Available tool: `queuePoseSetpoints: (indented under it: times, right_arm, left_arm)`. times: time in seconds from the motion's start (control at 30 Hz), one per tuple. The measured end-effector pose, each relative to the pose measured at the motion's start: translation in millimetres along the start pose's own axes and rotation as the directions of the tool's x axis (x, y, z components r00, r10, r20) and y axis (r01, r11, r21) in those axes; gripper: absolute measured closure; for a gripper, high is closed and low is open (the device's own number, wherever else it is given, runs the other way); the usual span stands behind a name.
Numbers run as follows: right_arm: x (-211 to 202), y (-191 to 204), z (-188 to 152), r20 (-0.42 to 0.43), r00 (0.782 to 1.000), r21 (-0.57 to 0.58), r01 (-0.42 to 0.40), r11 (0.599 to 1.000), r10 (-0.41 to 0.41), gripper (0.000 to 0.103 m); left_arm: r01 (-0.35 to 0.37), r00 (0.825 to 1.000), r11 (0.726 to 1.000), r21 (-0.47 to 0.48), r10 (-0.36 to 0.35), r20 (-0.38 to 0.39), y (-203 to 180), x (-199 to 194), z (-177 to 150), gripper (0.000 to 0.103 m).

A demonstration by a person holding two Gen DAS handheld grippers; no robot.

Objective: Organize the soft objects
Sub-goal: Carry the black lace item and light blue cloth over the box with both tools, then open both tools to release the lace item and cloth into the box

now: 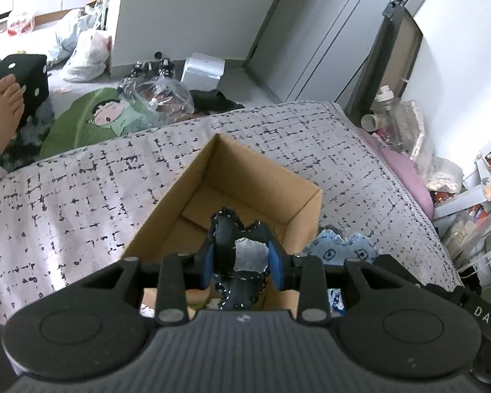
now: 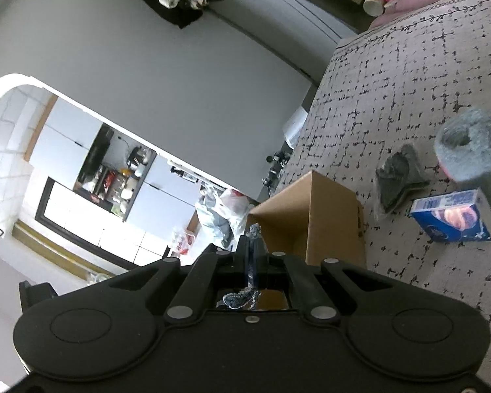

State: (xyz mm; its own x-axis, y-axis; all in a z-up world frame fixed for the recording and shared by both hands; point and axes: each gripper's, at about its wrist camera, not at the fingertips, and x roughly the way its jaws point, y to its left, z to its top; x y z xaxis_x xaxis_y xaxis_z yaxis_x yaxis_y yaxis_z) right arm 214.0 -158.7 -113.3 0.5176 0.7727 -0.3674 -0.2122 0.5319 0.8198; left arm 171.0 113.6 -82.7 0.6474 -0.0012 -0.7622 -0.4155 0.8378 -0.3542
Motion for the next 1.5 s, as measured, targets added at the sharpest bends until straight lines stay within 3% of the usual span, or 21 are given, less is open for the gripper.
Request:
queuePoseSetpoints:
  times: [0.13, 0.27, 0.53, 0.67, 0.77, 1.0, 1.1, 1.37, 1.5]
  right_arm:
    - [11, 5, -4, -0.014, 0.999, -0.03, 0.028, 0.999, -0.029, 0.1]
    - [21, 6, -5, -0.042, 0.996, -0.028, 0.076, 0.997, -0.078, 0.092]
    - [19, 4, -5, -0.023, 0.987, -0.028, 0.156, 0.987, -0.156, 0.055]
    - [20, 3, -4, -0.022, 0.976, -0.031, 0.217, 0.976, -0.218, 0.047]
    - [18, 7, -4, -0.006, 0.969, -0.065, 0.245, 0.967, -0.246, 0.03]
    - [16, 12, -2, -0.011, 0.969, -0.087, 0.245, 0.966, -0.247, 0.018]
    - [14, 13, 0, -0.003, 0.964, -0.103, 0.263, 0.959, -0.264, 0.015]
    - [0, 17, 5, 0.017, 0.966, -0.097, 0.257, 0.962, -0.256, 0.0]
    - [-11, 21, 9, 0.049, 0.967, -0.097, 0.255, 0.962, -0.252, 0.0]
  left_arm:
    - [0.001, 1.0, 1.0, -0.011, -0.001, -0.016, 8, 7, 1, 0.07]
    - [0.002, 1.0, 1.0, -0.017, -0.003, -0.029, 13, 12, 4, 0.07]
    - [0.006, 0.999, 1.0, -0.014, -0.007, -0.041, 14, 19, 9, 0.07]
    - [0.002, 0.999, 1.0, -0.008, -0.002, -0.045, 12, 23, 11, 0.068]
    - [-0.022, 0.999, 1.0, 0.009, 0.023, -0.041, 9, 27, 13, 0.066]
    - [-0.078, 0.992, 0.996, 0.049, 0.082, -0.098, -1, 33, 9, 0.042]
    - [-0.104, 0.991, 0.992, 0.066, 0.11, -0.078, -6, 27, 6, 0.03]
    - [-0.135, 0.989, 0.986, 0.095, 0.139, -0.039, -23, 8, -2, 0.022]
    - [-0.142, 0.989, 0.984, 0.104, 0.145, -0.017, -31, -4, -6, 0.017]
